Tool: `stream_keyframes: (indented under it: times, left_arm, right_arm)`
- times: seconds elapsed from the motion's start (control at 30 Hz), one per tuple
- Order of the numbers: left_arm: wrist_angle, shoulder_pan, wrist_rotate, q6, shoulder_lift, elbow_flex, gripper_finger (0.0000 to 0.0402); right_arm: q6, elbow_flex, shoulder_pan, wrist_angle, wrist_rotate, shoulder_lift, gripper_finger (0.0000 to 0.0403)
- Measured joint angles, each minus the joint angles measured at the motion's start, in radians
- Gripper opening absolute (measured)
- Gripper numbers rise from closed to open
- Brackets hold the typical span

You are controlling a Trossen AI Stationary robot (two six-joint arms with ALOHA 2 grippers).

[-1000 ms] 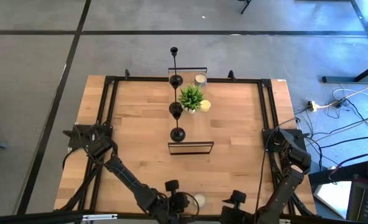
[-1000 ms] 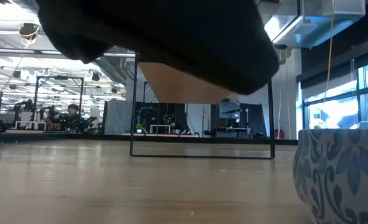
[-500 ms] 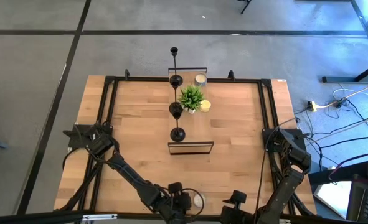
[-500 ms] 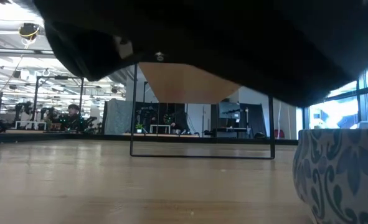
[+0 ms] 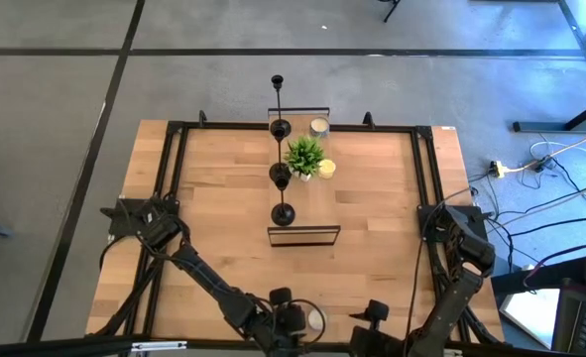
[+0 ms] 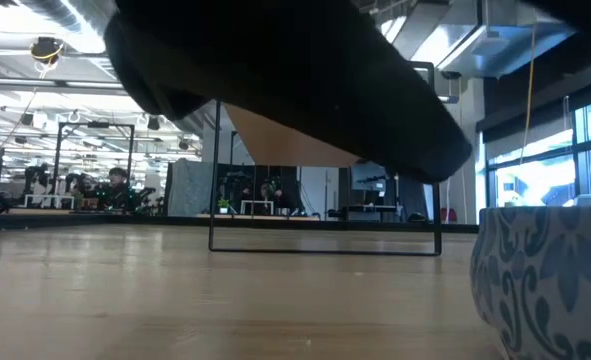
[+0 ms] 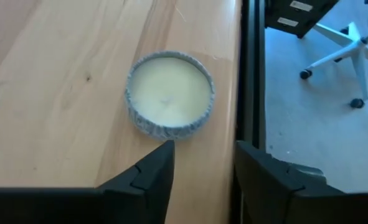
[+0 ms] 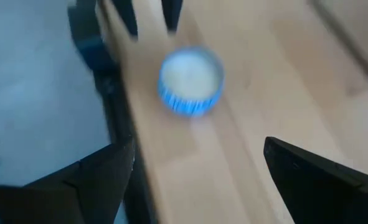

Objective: Pick & Place candle stick holders
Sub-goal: Put the blue scented candle on the shelf

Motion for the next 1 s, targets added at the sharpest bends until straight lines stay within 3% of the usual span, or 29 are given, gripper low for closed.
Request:
stream_keyframes:
  times: [0.1, 0.27, 0.4, 0.87, 1.0]
  left_arm:
    - [-0.001, 0.007, -0.003, 0.001, 0.000, 0.000, 0.0167]
    - [-0.001, 0.021, -0.008, 0.004, 0.000, 0.000, 0.0168]
    - [-0.018, 0.028, -0.006, 0.004, 0.000, 0.000, 0.0168]
    - [-0.055, 0.032, -0.020, 0.004, 0.000, 0.000, 0.0168]
    - [-0.065, 0.032, -0.014, -0.009, -0.001, 0.000, 0.0168]
  right_arm:
    - [-0.017, -0.029, -0.033, 0.038, 0.031, -0.002, 0.0360]
    - [-0.080, -0.099, -0.100, 0.188, -0.076, -0.001, 0.0360]
    - [-0.106, -0.116, -0.116, 0.207, -0.142, -0.001, 0.0360]
    - [-0.094, -0.171, -0.090, 0.357, -0.091, 0.032, 0.0360]
    - [-0.093, -0.171, -0.086, 0.358, -0.021, 0.032, 0.0360]
